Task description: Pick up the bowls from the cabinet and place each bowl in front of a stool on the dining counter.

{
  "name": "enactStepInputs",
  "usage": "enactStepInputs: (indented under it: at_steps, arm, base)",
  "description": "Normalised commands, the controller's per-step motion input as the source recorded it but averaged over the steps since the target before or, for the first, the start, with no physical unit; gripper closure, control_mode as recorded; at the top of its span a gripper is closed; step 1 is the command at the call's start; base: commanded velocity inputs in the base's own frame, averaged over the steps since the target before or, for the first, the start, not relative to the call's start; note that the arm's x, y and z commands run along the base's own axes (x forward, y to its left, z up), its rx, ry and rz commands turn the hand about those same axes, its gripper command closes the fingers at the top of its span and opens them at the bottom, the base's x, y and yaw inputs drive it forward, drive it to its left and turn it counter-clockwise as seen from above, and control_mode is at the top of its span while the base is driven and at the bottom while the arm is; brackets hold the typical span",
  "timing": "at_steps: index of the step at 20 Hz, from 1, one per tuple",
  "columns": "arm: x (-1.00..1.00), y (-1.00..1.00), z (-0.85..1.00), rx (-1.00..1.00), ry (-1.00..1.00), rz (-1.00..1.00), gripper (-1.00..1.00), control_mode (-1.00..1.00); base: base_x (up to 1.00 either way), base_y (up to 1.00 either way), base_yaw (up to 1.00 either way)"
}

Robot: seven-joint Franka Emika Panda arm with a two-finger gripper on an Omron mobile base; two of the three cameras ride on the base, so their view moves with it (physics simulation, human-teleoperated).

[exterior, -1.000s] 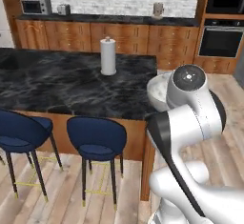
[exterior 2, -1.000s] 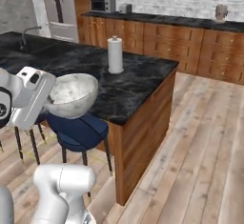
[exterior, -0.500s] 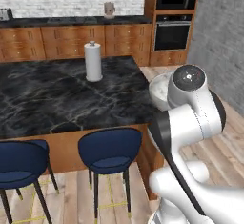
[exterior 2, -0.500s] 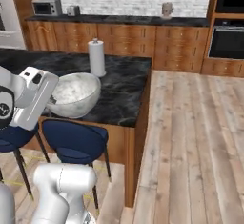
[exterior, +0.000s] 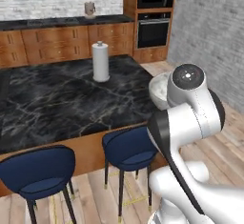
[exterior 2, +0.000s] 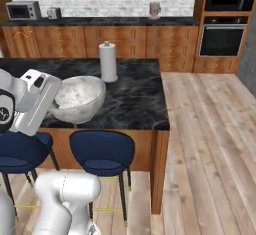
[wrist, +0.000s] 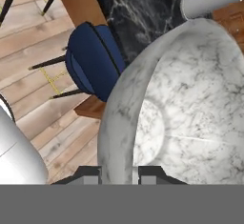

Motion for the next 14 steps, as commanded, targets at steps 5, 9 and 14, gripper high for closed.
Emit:
enactStepInputs:
  at_steps: [5, 9, 14]
  arm:
    - [0.00, 0.00, 0.00, 0.00, 0.00, 0.00, 1.00, 1.00]
    - [0.00, 0.00, 0.00, 0.00, 0.00, 0.00, 1.00, 1.00]
    - [0.00, 0.00, 0.00, 0.00, 0.00, 0.00, 1.00, 1.00]
  base:
    - [0.25, 0.50, -0.17]
    - [0.71, 0.08, 0.00]
    - [0.67, 0.00, 0.00]
